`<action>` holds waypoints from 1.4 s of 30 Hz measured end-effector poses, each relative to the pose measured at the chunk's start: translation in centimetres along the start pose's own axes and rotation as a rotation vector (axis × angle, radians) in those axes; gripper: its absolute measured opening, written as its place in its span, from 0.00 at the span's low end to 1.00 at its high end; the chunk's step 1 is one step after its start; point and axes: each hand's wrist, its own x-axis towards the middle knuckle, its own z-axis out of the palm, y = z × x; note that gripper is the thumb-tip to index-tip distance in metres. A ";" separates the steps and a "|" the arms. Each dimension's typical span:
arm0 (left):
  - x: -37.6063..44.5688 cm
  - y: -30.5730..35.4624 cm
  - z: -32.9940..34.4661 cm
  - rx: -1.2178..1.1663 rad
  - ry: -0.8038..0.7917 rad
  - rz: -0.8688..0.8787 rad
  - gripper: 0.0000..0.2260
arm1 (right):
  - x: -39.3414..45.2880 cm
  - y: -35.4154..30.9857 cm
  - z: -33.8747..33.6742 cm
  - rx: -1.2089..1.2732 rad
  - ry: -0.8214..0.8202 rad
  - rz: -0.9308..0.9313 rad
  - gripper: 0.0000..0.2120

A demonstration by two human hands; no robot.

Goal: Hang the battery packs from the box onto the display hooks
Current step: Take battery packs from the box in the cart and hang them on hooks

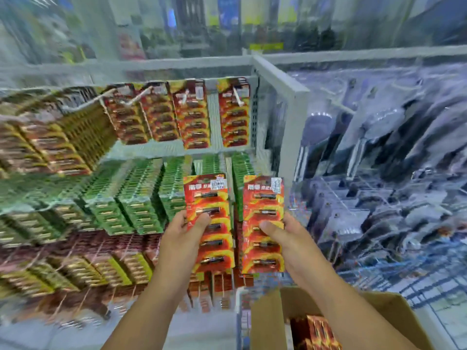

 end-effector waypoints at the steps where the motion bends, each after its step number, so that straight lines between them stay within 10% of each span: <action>1: 0.3 1.0 -0.7 -0.011 0.005 0.024 0.04 | 0.3 -0.5 1.1 -0.005 -0.005 -0.008 0.23; 13: 4.6 9.8 -3.5 -0.049 -0.048 0.169 0.08 | 3.3 -7.7 9.2 -0.047 0.119 -0.209 0.08; 42: 10.5 11.1 -0.2 0.006 -0.012 0.199 0.05 | 10.9 -11.7 7.9 -0.109 0.198 -0.225 0.09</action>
